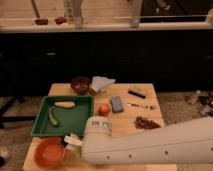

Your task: Place brush in red bowl

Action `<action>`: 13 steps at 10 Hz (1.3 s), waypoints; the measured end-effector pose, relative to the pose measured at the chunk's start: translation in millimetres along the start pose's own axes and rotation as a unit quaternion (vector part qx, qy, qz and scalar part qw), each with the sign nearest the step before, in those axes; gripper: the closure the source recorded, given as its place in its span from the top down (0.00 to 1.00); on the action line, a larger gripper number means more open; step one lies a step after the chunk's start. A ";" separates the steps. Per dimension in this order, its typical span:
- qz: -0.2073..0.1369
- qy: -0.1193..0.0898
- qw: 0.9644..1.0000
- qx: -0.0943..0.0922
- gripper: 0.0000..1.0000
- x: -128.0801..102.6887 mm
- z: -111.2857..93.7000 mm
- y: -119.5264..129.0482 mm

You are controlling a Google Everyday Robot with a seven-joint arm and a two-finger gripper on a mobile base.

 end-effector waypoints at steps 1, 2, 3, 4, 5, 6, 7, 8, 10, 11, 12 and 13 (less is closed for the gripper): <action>0.000 0.000 1.000 0.000 0.00 -0.3 0.1 0.2; 0.001 -0.001 1.000 -0.001 0.00 -0.4 0.5 0.7; 0.007 -0.001 1.000 -0.002 0.00 -1.1 1.3 3.4; 0.006 -0.006 1.000 -0.003 0.00 -11.9 2.1 9.6; 0.005 -0.008 1.000 -0.003 0.00 -21.4 2.5 13.8; 0.002 -0.012 1.000 -0.003 0.00 -34.8 2.9 19.4; -0.001 -0.018 1.000 -0.003 0.00 -54.5 2.5 26.3; -0.001 -0.024 1.000 -0.004 0.00 -68.4 1.9 31.2; 0.014 -0.024 1.000 -0.003 0.00 -81.3 3.1 35.9; 0.034 -0.027 0.999 -0.006 0.00 -87.9 7.5 39.9; 0.057 -0.025 0.998 -0.009 0.00 -89.8 13.6 42.2; 0.073 -0.022 0.997 -0.012 0.00 -91.8 19.9 45.1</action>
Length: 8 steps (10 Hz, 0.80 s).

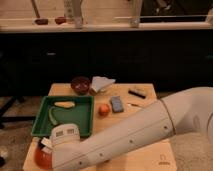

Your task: Place brush in red bowl

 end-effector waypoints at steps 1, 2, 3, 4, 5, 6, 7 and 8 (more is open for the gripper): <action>0.013 0.005 1.000 -0.006 0.00 -5.2 9.6 6.2; 0.014 0.006 1.000 -0.012 0.00 -11.3 14.7 11.6; 0.014 0.010 1.000 -0.015 0.00 -15.2 18.8 15.1; 0.011 0.021 1.000 -0.016 0.00 -20.2 24.7 17.7; 0.005 0.025 0.999 -0.020 0.00 -29.4 28.9 24.0; -0.003 0.032 0.999 -0.019 0.00 -35.8 32.6 26.5; -0.007 0.035 0.999 -0.019 0.00 -41.1 34.8 28.1; -0.015 0.037 0.999 -0.018 0.00 -48.4 38.2 29.3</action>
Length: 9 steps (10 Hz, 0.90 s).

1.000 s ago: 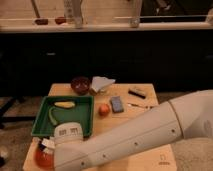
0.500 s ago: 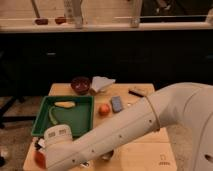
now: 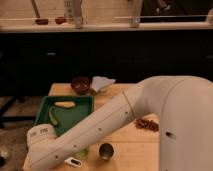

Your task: Place brush in red bowl

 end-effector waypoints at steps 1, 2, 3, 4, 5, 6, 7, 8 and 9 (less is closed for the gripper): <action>-0.003 0.004 1.000 0.002 0.00 -2.2 2.4 -2.4; -0.003 0.005 1.000 0.000 0.00 -4.3 4.7 -3.7; -0.002 0.006 1.000 -0.002 0.00 -6.5 8.2 -6.1; -0.002 0.006 1.000 -0.005 0.00 -9.9 10.6 -7.0; -0.003 0.006 1.000 -0.007 0.00 -12.6 12.7 -7.5; -0.001 0.008 1.000 -0.011 0.00 -15.1 16.9 -8.0; 0.001 0.008 1.000 -0.016 0.00 -17.5 21.4 -7.6; 0.002 0.010 1.000 -0.021 0.00 -19.1 25.4 -6.9; 0.003 0.012 1.000 -0.027 0.00 -21.3 31.2 -5.7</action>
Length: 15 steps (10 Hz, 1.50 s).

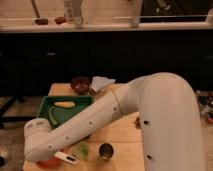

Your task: Place brush in red bowl

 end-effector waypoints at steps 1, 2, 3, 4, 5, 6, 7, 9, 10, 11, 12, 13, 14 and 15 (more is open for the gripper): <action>0.000 0.002 1.000 -0.007 0.00 -3.5 7.2 1.9; -0.002 0.003 1.000 -0.011 0.00 -6.9 12.6 4.6; -0.003 0.004 1.000 -0.014 0.00 -9.4 15.0 5.8; -0.002 0.004 1.000 -0.016 0.00 -11.3 17.3 5.2; -0.004 0.004 1.000 -0.018 0.00 -14.9 19.3 6.6; -0.006 0.003 1.000 -0.019 0.00 -17.8 20.6 7.7; -0.006 0.002 1.000 -0.018 0.00 -18.7 21.5 7.0; -0.008 -0.004 1.000 -0.017 0.02 -19.9 23.2 5.5; -0.007 -0.004 1.000 -0.016 0.03 -19.5 23.1 4.8; -0.008 -0.004 1.000 -0.016 0.08 -19.5 23.1 4.9; -0.008 -0.004 1.000 -0.017 0.18 -19.6 23.2 5.1; -0.008 -0.004 1.000 -0.017 0.26 -19.6 23.2 5.1; -0.008 -0.003 1.000 -0.016 0.36 -19.5 23.2 5.1; -0.008 -0.004 1.000 -0.017 0.48 -19.4 23.2 5.0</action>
